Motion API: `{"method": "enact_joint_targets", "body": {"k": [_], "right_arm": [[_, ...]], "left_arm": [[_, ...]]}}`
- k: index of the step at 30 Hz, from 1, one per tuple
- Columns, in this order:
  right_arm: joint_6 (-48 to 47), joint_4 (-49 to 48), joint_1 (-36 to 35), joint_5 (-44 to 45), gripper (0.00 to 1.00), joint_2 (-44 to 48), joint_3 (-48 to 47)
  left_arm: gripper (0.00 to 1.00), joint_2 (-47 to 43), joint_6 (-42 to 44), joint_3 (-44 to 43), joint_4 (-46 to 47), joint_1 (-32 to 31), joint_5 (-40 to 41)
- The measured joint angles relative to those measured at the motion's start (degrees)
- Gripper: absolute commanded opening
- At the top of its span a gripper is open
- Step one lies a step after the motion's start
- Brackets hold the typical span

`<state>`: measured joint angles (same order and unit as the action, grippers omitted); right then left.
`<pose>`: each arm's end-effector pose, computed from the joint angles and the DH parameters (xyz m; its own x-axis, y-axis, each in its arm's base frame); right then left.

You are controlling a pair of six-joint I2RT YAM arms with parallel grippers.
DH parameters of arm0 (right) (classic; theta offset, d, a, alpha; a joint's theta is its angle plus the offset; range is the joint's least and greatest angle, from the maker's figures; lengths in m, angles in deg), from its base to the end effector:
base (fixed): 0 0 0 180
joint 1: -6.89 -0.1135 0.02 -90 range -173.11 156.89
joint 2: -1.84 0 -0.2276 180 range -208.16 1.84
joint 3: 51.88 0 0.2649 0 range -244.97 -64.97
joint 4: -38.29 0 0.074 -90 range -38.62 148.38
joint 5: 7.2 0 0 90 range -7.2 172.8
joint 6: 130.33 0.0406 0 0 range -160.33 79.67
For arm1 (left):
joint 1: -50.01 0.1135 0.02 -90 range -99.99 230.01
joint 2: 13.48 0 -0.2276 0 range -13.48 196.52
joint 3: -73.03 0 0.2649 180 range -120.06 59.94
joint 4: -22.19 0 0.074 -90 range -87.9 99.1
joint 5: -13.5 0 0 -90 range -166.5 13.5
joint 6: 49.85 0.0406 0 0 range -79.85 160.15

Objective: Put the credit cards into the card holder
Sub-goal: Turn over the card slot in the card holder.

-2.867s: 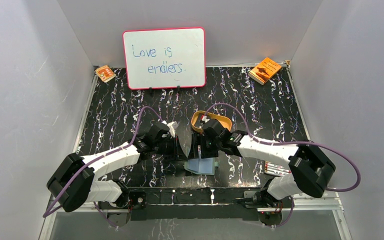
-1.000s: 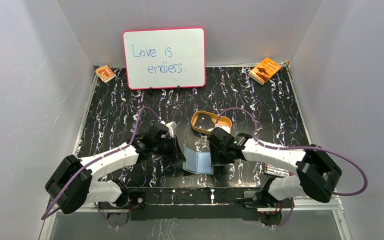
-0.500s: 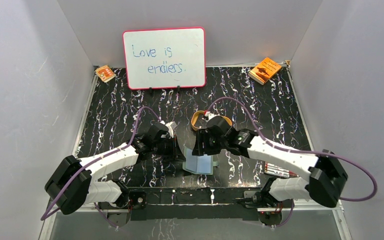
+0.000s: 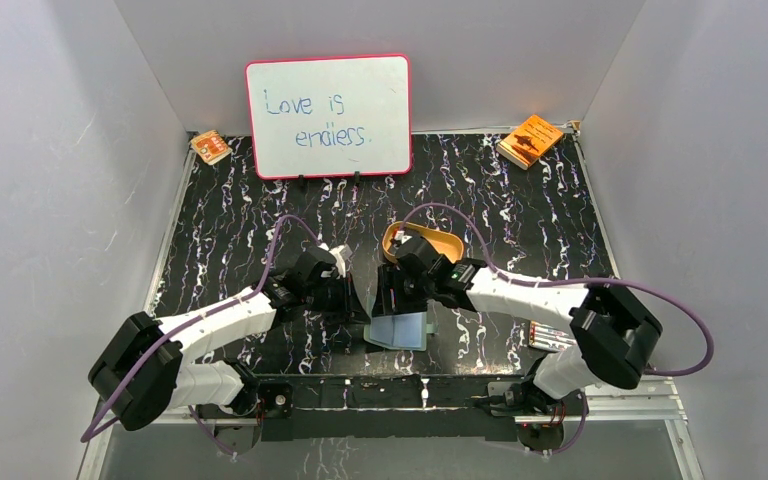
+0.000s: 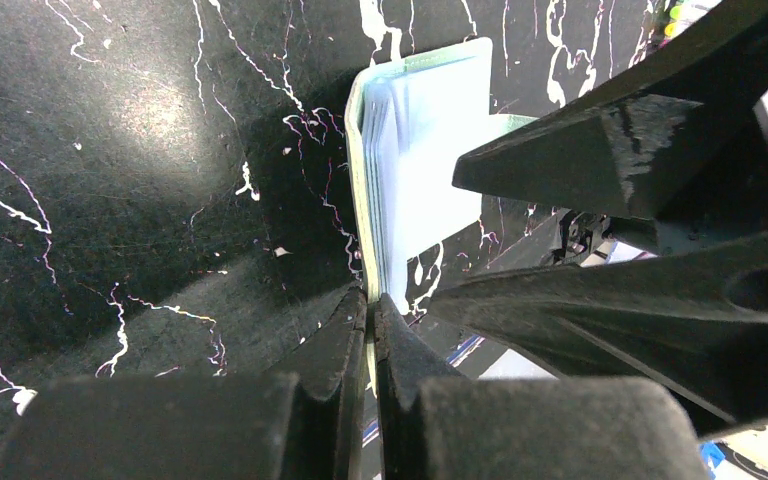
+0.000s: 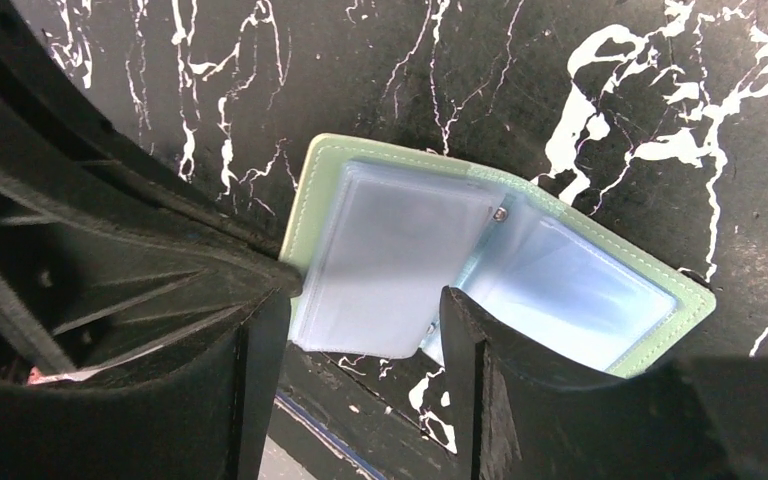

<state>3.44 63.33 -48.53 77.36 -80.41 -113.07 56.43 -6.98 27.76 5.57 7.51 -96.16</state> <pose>0.1761 0.2622 0.1614 -0.8881 -0.0750 -0.4535 -0.3359 0.7793 0.5290 0.1876 -0.1904 0.1428 -0.9337 -0.0805 -0.3488 0.2033 0.6826 -0.7019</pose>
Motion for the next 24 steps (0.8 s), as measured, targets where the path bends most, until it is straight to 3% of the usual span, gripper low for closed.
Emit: {"method": "enact_joint_targets", "body": {"k": [24], "right_arm": [[0.0,-0.42,-0.11,-1.16,0.65,-5.42,1.11]], "left_arm": [[0.0,0.0,0.15,0.33,-0.44,0.0,0.79]]}}
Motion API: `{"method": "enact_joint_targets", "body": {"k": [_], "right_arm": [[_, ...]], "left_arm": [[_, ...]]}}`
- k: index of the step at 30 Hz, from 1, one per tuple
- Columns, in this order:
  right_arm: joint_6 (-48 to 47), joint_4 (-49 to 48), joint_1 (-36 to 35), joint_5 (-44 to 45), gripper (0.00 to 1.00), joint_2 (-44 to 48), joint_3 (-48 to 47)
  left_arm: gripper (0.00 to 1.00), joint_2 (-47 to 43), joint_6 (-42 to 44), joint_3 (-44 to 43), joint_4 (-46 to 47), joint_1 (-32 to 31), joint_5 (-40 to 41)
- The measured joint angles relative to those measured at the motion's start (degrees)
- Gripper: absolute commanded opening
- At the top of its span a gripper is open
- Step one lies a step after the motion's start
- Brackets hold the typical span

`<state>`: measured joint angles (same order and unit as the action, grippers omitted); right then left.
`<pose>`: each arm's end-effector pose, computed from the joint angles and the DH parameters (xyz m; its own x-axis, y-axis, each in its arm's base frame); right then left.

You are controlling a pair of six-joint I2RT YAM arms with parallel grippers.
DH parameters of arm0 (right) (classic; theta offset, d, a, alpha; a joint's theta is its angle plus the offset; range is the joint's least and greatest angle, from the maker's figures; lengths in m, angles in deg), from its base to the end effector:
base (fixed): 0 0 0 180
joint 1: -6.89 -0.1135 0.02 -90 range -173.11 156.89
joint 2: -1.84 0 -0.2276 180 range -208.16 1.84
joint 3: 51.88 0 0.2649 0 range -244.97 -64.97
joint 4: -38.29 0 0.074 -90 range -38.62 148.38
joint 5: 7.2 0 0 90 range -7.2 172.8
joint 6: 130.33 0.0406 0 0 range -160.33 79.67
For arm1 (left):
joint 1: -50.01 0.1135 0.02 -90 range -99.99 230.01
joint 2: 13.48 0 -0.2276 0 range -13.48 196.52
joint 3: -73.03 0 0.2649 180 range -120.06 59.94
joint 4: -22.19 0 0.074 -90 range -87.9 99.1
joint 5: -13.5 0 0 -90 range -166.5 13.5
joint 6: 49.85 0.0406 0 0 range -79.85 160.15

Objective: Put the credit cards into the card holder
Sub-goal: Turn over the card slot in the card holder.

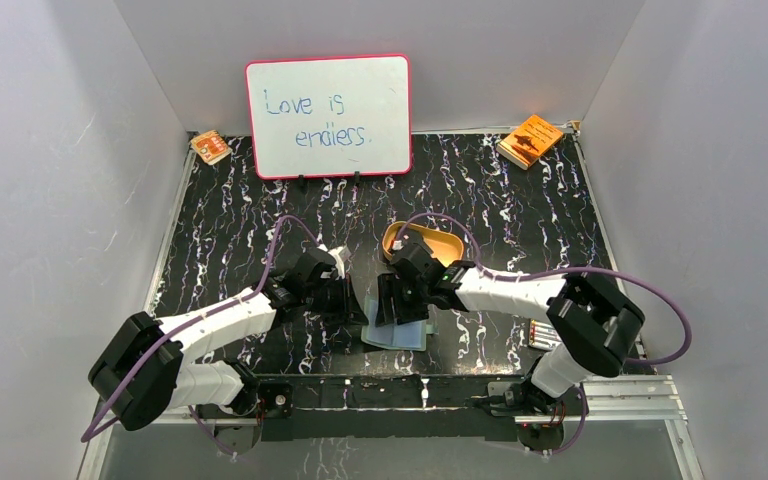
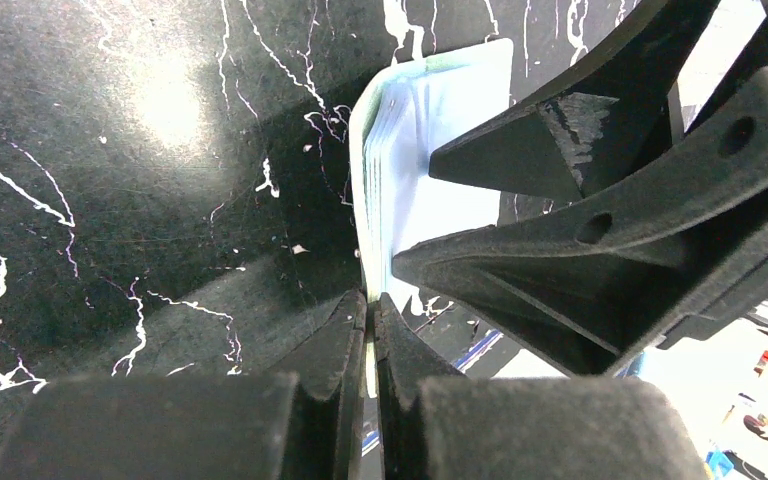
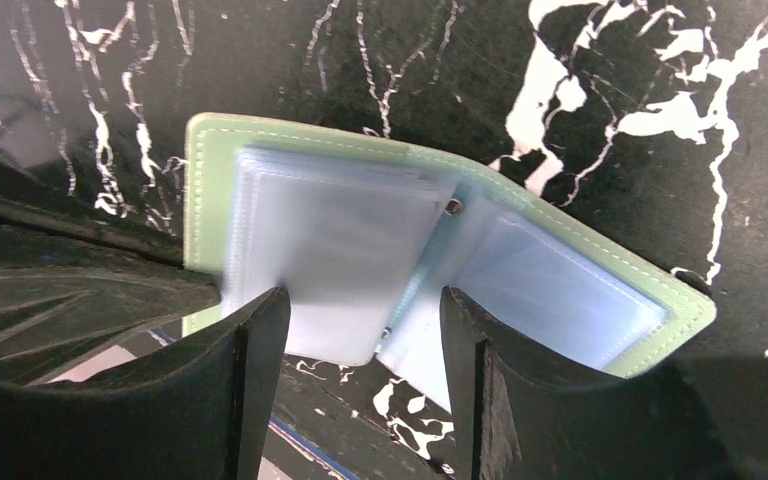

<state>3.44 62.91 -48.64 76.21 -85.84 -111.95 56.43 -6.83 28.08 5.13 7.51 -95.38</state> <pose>0.1748 0.2628 0.1278 -0.9171 -0.1218 -0.3795 -0.3106 0.8150 0.4892 0.1869 -0.1891 0.1402 -0.9337 -0.0828 -0.3485 0.1962 0.6958 -0.6909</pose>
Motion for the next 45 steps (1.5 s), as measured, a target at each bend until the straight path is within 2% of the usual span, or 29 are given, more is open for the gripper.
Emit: {"method": "enact_joint_targets", "body": {"k": [11,19,32,45], "right_arm": [[0.07,3.19,-0.15,5.11,0.59,0.44,0.61],[0.37,0.59,-0.07,4.42,0.75,10.16,4.48],[-0.55,-2.62,-0.09,-0.24,0.81,3.17,1.75],[-0.09,-2.29,-0.11,-1.16,0.65,-0.24,1.22]], "left_arm": [[0.0,-0.11,0.09,0.11,-0.37,0.0,0.42],[0.0,-0.26,0.09,0.11,-0.37,0.0,0.39],[0.0,-0.26,0.09,0.11,-0.37,0.0,0.35],[0.0,-0.26,0.39,0.11,-0.85,0.0,0.48]]}}
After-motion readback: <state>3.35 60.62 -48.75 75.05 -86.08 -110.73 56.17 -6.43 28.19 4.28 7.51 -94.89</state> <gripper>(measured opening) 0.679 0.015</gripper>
